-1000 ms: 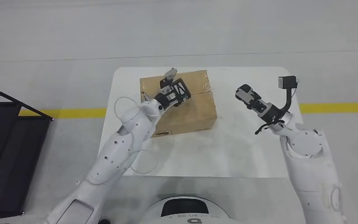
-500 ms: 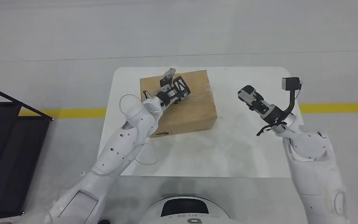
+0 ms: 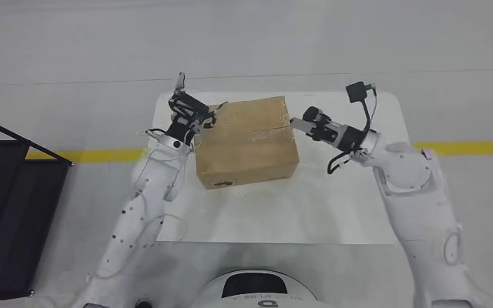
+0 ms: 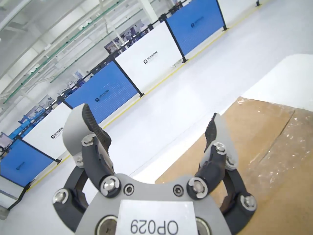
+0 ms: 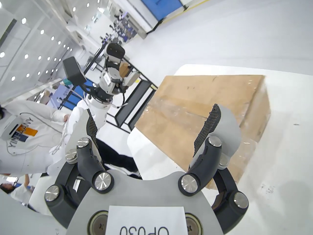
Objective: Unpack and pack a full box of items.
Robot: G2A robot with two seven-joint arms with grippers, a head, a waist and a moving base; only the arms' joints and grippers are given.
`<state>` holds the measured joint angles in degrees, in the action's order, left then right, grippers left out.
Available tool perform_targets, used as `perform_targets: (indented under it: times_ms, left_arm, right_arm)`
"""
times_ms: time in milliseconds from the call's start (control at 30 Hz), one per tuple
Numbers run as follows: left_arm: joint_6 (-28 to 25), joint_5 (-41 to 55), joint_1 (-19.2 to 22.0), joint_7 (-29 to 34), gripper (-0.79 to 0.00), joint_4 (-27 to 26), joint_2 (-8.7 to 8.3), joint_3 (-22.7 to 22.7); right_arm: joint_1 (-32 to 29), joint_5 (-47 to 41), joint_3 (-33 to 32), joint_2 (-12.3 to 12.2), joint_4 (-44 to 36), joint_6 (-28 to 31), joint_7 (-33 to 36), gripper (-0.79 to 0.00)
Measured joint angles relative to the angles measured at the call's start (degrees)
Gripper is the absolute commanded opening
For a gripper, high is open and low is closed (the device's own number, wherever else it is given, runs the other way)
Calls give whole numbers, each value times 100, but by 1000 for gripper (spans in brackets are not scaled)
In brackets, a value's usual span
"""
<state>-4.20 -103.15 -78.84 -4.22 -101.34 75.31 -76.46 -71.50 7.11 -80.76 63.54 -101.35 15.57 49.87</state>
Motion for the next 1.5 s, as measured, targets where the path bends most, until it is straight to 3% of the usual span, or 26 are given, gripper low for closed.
perform_targets:
  times_ms: [167,367,600,867,1033,1500]
  left_arm:
    - [70,316,-909,-389,0,-156,-96,-804]
    - [-185,475,-1390,-895,0,211,-148,-1076]
    - [-207,528,-1360,-1204,0,560,-166,-1113]
    - [-161,540,-1333,-1252,0,603,-170,-1116]
    - [-162,539,-1333,-1251,0,603,-170,-1116]
    - [-162,539,-1333,-1251,0,603,-170,-1116]
  right_arm:
    - [885,-111,622,80,751,-485,304,0]
    - [1225,-396,734,65,1162,-575,890,0]
    - [1687,-258,1487,175,1468,-786,1146,0]
    - [2504,-463,2876,527,2114,-679,1266,0]
    - [2924,-793,3384,755,2563,-518,1070,0]
    - [3891,-2161,4709,1744,4718,-273,501,0]
